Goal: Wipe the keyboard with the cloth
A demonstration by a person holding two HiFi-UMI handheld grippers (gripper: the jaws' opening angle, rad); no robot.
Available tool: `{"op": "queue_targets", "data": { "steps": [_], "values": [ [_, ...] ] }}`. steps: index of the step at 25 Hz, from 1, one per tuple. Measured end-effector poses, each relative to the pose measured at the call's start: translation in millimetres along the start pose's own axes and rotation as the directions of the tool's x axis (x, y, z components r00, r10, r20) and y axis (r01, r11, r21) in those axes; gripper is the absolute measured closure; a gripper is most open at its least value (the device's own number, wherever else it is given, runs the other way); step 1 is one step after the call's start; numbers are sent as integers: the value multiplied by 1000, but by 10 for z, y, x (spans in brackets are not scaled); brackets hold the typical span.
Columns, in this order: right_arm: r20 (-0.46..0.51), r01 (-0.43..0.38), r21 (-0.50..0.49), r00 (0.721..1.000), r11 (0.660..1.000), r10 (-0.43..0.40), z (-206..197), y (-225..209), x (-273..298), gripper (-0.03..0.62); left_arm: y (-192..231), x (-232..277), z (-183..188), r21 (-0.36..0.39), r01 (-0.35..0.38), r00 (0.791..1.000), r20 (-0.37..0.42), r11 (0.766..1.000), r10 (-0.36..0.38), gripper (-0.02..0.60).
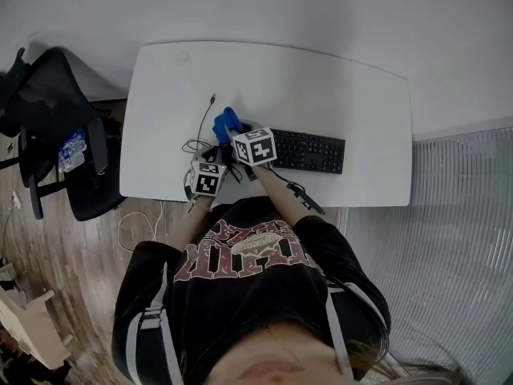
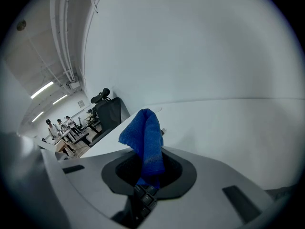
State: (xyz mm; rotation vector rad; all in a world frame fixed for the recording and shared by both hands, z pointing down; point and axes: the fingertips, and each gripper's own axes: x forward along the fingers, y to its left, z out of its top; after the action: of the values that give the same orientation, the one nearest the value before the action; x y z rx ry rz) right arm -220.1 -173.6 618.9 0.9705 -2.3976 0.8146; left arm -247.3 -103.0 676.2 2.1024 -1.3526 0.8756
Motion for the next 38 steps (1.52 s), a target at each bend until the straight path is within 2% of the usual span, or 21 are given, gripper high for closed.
{"op": "queue_targets", "data": {
  "steps": [7,23,28,38],
  "values": [
    [-12,18,-7,1000,1000,-18,-123,-223,-103,530,-14,37,-25,-28,-36,999,-14,999,36,548],
    [-33,62,-7,997,998,-63,-299,-620,-311,530,12,45,-41,-9,-100,995,-29,995,100,549],
    [-34,70,-2,997,998,-70,-346,-744,-397,530,-22,60,-26,60,-120,992,-36,991,122,549],
    [-41,90,-1,995,996,-90,-419,-970,-568,530,-19,64,-26,16,-146,988,-40,989,147,549]
  ]
}}
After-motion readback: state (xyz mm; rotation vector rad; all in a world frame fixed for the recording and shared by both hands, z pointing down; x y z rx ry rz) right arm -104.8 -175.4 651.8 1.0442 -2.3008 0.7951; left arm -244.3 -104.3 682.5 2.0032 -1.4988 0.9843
